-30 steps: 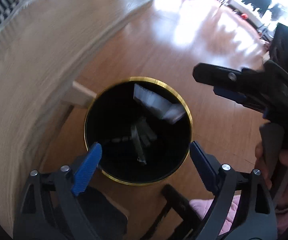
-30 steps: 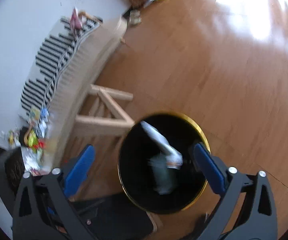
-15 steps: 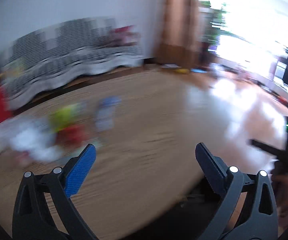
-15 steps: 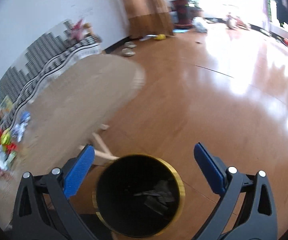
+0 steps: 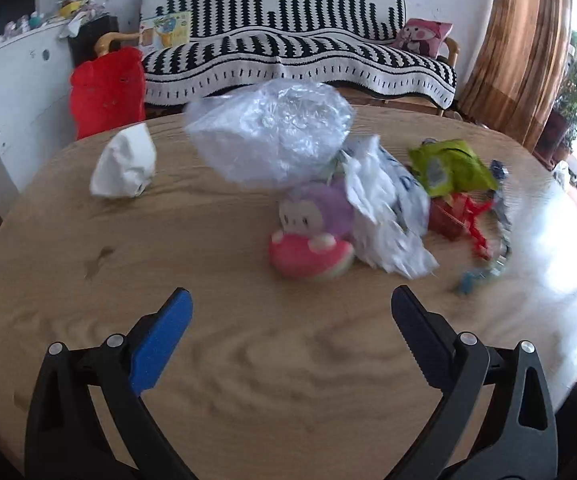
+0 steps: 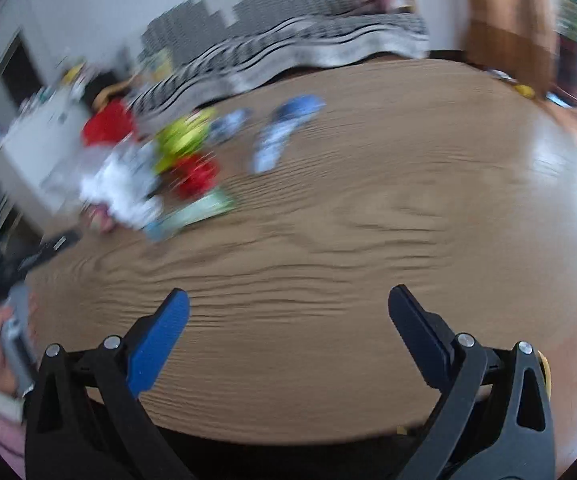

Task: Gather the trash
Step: 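Grasp the pink toy figure with the left tool while the right tool grasps a foil wrapper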

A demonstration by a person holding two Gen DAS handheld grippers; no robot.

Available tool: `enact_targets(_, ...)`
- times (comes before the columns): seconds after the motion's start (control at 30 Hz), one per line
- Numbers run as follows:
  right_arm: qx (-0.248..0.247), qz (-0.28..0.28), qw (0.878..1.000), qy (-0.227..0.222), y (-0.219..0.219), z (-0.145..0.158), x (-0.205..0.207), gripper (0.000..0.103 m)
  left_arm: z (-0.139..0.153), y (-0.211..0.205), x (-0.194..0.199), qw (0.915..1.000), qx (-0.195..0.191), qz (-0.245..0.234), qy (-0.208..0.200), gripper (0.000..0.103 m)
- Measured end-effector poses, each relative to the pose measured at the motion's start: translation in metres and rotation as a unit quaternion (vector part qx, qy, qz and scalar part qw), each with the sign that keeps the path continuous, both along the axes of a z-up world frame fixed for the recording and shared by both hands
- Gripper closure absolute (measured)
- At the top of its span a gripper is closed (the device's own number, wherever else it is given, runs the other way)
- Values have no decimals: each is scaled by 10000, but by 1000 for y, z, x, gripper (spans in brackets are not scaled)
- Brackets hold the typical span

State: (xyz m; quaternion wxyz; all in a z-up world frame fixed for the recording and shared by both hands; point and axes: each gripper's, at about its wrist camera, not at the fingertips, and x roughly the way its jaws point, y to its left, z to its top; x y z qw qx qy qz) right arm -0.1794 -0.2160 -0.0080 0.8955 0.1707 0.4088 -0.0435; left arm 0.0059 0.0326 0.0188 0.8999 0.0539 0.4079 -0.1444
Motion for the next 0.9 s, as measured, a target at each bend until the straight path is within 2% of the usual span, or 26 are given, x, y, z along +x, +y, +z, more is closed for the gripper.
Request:
enact_targets(0.13,148,390,9991,107,42,-6,33,6,-16,-8,22,9995,128,-281,-2,6)
enact_targets(0.23,324,426,9984,198,59,-10,55,6,-15,-8,32,9990,-26,-445,-61,6)
enact_targets(0.33,476,185,9984,257,63,-15,80,7,-15,-9,41,9979,-185,-617,-81,6)
enact_targets(0.43,477,-118,9984,283,62,-18,100,19,-19,-8,47,9967,-224,-776,41,7)
enact_targets(0.5,554,-408,9973,260,61,-18,111,19,-22,-6,51,9960,-328,-823,97,7)
enact_targets(0.53,517,-516,9970,246,61,-18,116,19,-24,-5,56,9954,-412,-855,150,13)
enact_targets(0.57,423,-556,9973,246,64,-19,124,20,-26,-4,59,9947,-478,-888,222,28)
enact_targets(0.63,188,-586,9978,241,70,-19,132,24,-32,-4,62,9924,-638,-961,430,47)
enact_targets(0.7,24,-431,9989,199,80,-20,138,46,-32,-3,60,9916,-703,-997,429,49)
enact_targets(0.77,-19,-215,9997,135,84,-22,141,56,-33,-2,57,9871,-960,-1139,586,52)
enact_targets(0.83,-108,-140,9998,98,80,-23,140,71,-31,-3,52,9871,-916,-1171,589,52)
enact_targets(0.87,-136,-122,9998,86,76,-24,139,82,-29,-2,47,9874,-906,-1164,571,52)
enact_targets(0.9,-86,-46,9999,102,69,-25,138,88,-28,-1,43,9877,-908,-1145,556,52)
